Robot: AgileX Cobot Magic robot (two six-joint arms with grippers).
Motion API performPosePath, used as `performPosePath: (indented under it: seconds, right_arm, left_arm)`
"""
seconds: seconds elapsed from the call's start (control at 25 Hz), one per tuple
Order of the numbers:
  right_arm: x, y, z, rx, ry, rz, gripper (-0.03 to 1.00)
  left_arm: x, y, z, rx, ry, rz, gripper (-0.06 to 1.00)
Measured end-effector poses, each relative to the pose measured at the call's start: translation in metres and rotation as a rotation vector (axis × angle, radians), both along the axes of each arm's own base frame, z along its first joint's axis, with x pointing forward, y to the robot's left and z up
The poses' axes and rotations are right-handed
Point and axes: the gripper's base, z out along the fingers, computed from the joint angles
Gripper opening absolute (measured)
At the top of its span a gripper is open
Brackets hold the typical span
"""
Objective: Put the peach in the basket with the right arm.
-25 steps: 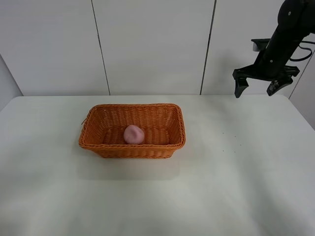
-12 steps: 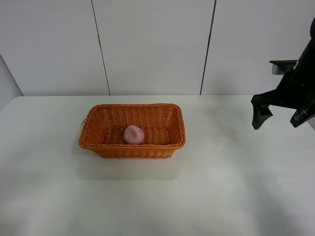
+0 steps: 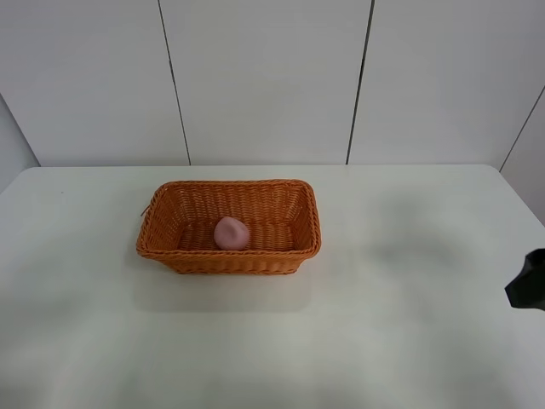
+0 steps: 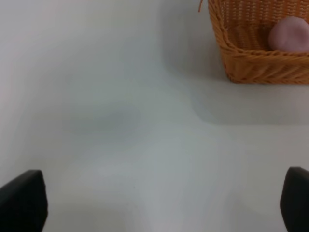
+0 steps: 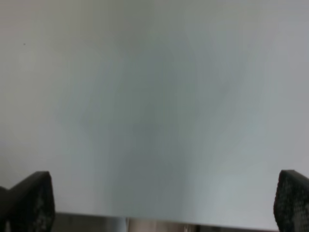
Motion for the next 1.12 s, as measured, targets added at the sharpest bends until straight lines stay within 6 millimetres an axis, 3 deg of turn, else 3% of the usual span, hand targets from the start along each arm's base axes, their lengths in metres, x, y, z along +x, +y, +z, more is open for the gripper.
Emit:
performPosePath:
  seconds: [0.28,0.56,0.68,1.12]
  right_arm:
    - [-0.078,-0.003,-0.009,-0.005,-0.382,0.021,0.70]
    - [-0.121,-0.005,-0.008,-0.002,-0.634,0.020,0.70]
    - [-0.129,-0.005,-0.008,0.000,-0.688,0.019,0.70]
    - [-0.129,-0.006,-0.009,0.000,-0.686,0.018,0.70]
  left_arm:
    - [0.000,0.000,0.000,0.000,0.000,0.000,0.99]
    - [0.000,0.000,0.000,0.000,0.000,0.000,0.99]
    - [0.000,0.000,0.000,0.000,0.000,0.000,0.99]
    - [0.000,0.000,0.000,0.000,0.000,0.000,0.99]
